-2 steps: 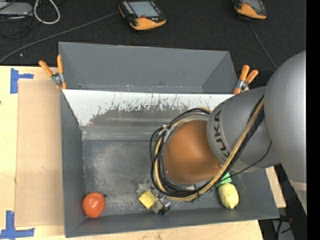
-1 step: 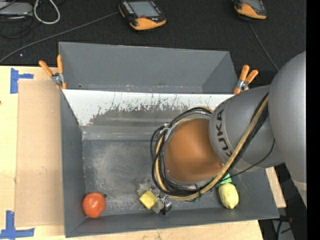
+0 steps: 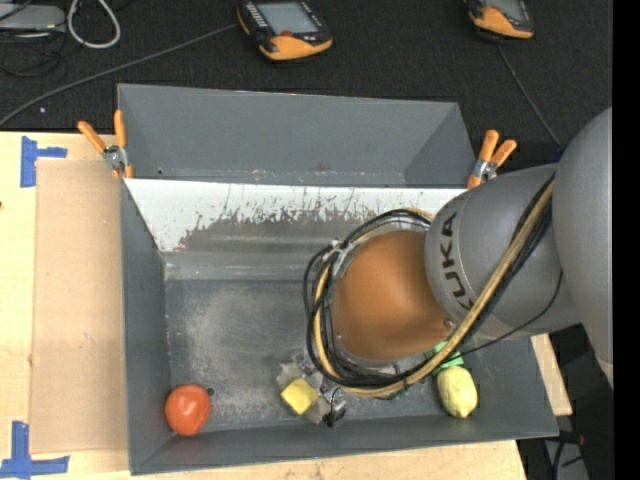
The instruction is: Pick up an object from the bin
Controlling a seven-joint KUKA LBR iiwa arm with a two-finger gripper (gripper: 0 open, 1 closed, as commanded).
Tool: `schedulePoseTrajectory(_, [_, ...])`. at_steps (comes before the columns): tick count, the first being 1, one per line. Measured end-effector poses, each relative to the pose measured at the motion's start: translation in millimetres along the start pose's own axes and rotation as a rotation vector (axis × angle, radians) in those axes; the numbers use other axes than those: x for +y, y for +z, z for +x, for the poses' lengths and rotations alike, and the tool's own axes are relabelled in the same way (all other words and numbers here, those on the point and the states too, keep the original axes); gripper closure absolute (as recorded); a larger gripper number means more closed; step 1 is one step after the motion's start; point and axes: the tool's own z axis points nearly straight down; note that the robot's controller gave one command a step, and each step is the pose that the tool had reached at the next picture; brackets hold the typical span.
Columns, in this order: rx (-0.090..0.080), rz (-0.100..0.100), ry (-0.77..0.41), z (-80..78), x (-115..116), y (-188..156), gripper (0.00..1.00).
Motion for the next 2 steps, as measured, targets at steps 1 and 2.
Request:
schedulePoseTrajectory(1, [0.0, 0.0, 0.002, -0.3, 0.5, -7.0, 1.0])
schedulePoseTrajectory(2, [0.005, -0.003, 0.003, 0.8, 1.6, -22.3, 1.0])
